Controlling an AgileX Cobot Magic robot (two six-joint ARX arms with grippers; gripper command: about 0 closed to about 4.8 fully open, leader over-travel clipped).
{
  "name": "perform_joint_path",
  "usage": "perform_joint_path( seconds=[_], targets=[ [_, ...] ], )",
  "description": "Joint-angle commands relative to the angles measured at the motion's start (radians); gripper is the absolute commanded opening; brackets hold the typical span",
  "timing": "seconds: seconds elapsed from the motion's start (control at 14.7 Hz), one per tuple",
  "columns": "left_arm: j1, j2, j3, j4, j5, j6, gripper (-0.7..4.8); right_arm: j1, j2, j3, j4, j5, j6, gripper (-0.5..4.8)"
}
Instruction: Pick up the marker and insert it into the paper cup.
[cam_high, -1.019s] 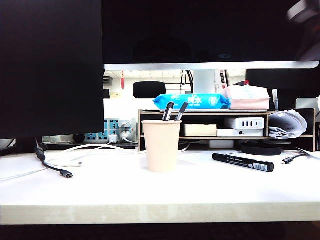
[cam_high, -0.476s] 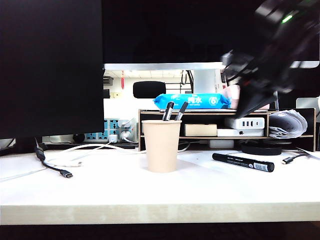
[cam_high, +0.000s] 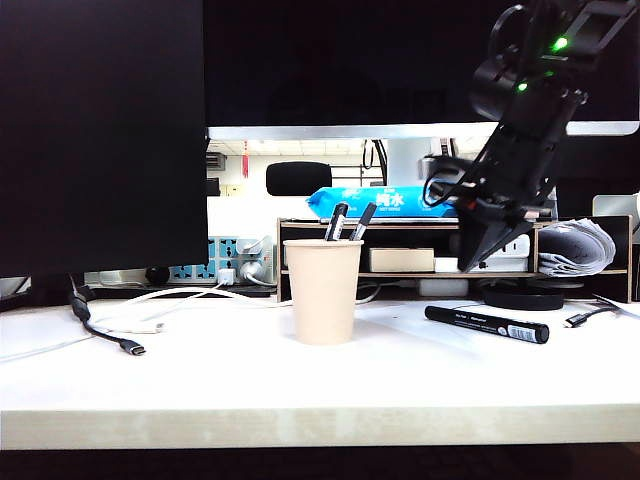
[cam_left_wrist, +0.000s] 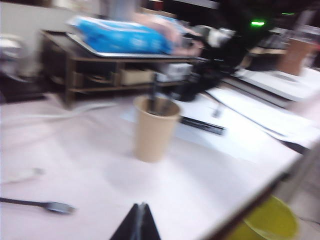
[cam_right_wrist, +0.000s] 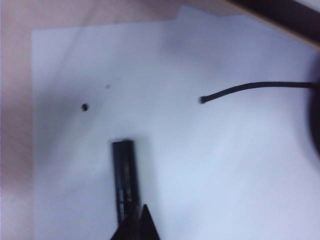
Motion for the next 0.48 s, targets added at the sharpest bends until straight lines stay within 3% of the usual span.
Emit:
perform_joint_path(
  seconds=[0.07, 0.2, 0.48],
  targets=[
    [-0.061, 0.085, 0.002, -0.003, -0.045, 0.021, -0.05, 0.007, 0.021, 0.02, 0.024, -0.025, -0.007, -0.06],
    [-0.11, 0.206, 0.002, 0.015, -0.074, 0.071, -0.05, 0.016, 0.033, 0.021, 0.032, -0.045, -0.008, -0.05],
    [-0.161, 0.419, 0.003, 0.249, -0.073, 0.081, -0.05, 0.039, 0.06, 0.06, -0.005, -0.037, -0.04, -0.04]
  ],
)
